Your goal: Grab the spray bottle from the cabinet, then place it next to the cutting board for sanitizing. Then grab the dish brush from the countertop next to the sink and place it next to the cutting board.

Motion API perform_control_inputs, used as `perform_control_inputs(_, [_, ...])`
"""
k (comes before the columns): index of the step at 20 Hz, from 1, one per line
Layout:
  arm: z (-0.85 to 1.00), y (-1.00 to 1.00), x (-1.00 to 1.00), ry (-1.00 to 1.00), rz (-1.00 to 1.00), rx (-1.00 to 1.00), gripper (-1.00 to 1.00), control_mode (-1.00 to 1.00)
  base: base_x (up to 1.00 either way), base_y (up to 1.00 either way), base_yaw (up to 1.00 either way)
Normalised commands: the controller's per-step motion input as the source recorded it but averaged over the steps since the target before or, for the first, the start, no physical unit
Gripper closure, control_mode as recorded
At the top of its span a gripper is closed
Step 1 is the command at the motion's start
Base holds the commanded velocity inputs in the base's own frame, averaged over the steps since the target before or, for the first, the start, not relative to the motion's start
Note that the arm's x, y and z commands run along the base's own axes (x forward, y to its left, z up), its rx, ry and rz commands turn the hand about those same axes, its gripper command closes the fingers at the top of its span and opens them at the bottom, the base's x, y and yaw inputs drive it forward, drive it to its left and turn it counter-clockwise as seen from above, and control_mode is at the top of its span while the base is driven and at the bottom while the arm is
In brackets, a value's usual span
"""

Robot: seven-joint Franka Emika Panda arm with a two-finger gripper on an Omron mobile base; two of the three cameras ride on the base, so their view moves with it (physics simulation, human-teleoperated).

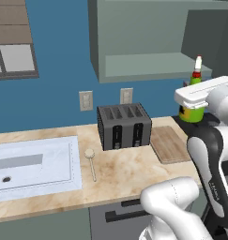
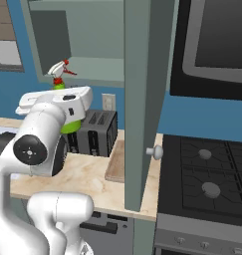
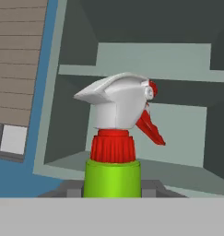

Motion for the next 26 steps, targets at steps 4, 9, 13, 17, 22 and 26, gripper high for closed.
perform_control_inputs(4, [-0.90, -0.01, 0.01, 0.00, 0.11, -0.01, 1.00, -1.00, 0.00, 0.00, 0.00])
perform_control_inputs(9, [-0.92, -0.02, 0.14, 0.00, 0.09, -0.03, 1.00, -1.00, 0.00, 0.00, 0.00])
perform_control_inputs(13, [-0.95, -0.09, 0.30, 0.00, 0.12, 0.00, 1.00, -1.00, 0.00, 0.00, 0.00])
perform_control_inputs(17, [-0.98, 0.02, 0.16, -0.06, 0.06, -0.04, 1.00, -1.00, 0.00, 0.00, 0.00])
perform_control_inputs(22, [-1.00, 0.30, 0.12, -0.18, -0.03, -0.01, 1.00, -1.00, 0.00, 0.00, 0.00])
perform_control_inputs(26, [-1.00, 0.39, 0.23, -0.18, -0.13, 0.00, 1.00, -1.00, 0.00, 0.00, 0.00])
